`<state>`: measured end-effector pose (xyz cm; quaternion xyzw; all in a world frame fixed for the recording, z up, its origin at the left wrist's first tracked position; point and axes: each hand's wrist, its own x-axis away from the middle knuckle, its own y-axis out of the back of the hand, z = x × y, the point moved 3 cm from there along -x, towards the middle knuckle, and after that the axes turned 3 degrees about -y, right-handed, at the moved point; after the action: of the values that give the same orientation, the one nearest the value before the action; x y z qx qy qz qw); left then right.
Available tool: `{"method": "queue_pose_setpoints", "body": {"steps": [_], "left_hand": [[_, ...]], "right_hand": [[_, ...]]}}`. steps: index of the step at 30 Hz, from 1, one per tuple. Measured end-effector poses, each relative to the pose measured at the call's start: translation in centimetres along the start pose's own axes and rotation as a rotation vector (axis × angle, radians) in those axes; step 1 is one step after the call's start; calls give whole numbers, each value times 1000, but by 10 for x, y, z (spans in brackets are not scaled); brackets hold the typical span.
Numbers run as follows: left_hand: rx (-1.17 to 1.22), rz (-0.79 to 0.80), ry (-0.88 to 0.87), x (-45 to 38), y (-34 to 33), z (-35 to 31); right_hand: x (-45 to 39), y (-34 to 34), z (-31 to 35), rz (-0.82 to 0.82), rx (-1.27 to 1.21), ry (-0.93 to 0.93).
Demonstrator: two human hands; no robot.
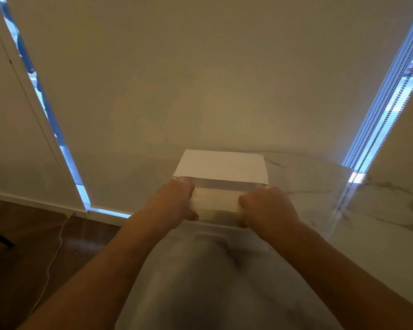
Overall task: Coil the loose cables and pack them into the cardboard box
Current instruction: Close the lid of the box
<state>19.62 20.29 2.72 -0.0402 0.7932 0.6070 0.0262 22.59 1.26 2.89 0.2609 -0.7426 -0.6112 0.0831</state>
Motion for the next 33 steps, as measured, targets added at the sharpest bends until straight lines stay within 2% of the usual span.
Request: {"method": "queue_pose_setpoints", "body": {"steps": [11, 18, 26, 33], "left_hand": [[-42, -11, 21, 7, -2, -4], [-21, 5, 103, 10, 6, -12], [-26, 15, 136, 9, 13, -13], [-41, 4, 125, 10, 16, -11]], "right_hand": [[-1, 3, 3, 4, 41, 23], [-7, 2, -7, 120, 61, 57], [-3, 6, -16, 184, -129, 38], [4, 15, -20, 175, -236, 7]]}}
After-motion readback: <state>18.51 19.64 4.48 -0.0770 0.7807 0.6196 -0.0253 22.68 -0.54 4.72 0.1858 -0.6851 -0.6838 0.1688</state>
